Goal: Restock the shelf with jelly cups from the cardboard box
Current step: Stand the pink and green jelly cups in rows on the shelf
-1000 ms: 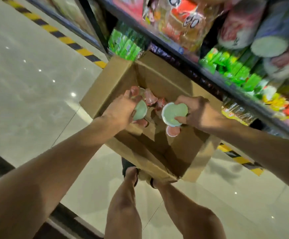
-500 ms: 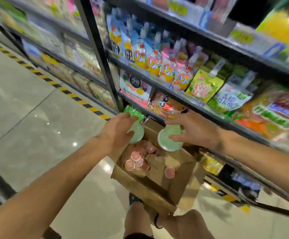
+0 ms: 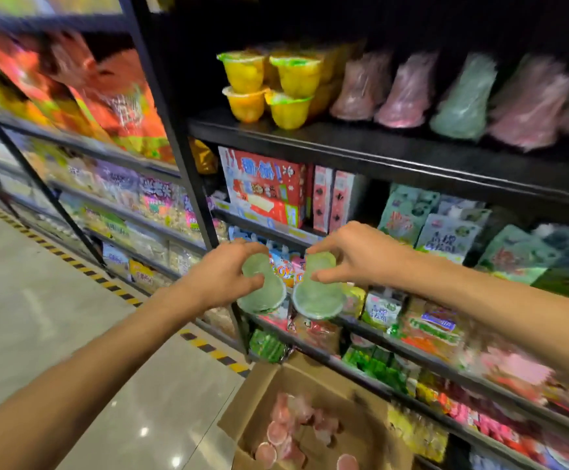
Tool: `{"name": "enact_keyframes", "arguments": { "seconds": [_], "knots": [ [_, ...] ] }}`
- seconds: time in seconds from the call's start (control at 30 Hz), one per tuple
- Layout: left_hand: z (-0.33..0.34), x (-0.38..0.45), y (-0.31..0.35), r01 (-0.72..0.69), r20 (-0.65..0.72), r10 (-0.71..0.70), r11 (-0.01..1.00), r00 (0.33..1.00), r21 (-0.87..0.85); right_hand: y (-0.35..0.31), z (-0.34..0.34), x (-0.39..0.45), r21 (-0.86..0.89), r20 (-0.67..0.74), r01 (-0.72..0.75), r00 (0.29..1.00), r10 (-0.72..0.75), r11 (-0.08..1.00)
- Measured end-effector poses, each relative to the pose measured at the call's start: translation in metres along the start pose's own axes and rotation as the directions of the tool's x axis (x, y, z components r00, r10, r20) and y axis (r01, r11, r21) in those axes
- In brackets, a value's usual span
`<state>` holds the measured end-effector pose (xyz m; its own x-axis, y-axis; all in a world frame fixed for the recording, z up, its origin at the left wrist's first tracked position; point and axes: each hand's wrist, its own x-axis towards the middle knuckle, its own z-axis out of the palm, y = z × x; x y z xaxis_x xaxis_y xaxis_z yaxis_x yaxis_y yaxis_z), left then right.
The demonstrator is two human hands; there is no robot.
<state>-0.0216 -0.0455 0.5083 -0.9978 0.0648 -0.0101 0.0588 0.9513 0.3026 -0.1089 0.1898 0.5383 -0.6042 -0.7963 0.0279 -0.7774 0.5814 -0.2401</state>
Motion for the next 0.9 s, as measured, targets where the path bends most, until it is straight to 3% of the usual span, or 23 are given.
{"name": "enact_keyframes", "arguments": {
  "seconds": [0.17, 0.3, 0.57, 0.9],
  "knots": [
    [-0.075, 0.005, 0.049, -0.086, -0.178, 0.07, 0.993, 0.982, -0.084, -0.007, -0.083, -0.024, -0.048, -0.126, 0.011, 0.992, -0.017, 0.999],
    [-0.118, 0.012, 0.084, -0.148, -0.304, 0.092, 0.975, 0.948, -0.166, 0.0, -0.137, -0.044, 0.06, -0.259, 0.024, 0.966, -0.007, 0.998],
    [-0.157, 0.052, 0.161, -0.329, -0.395, 0.247, 0.932, 0.885, -0.154, 0.048, -0.19, -0.1, 0.184, -0.429, -0.074, 0.891, 0.148, 0.98],
    [-0.13, 0.111, 0.264, -0.483, -0.371, 0.402, 0.861, 0.837, -0.158, 0.114, -0.225, -0.192, 0.16, -0.511, -0.313, 0.785, 0.35, 0.936]
  ]
}}
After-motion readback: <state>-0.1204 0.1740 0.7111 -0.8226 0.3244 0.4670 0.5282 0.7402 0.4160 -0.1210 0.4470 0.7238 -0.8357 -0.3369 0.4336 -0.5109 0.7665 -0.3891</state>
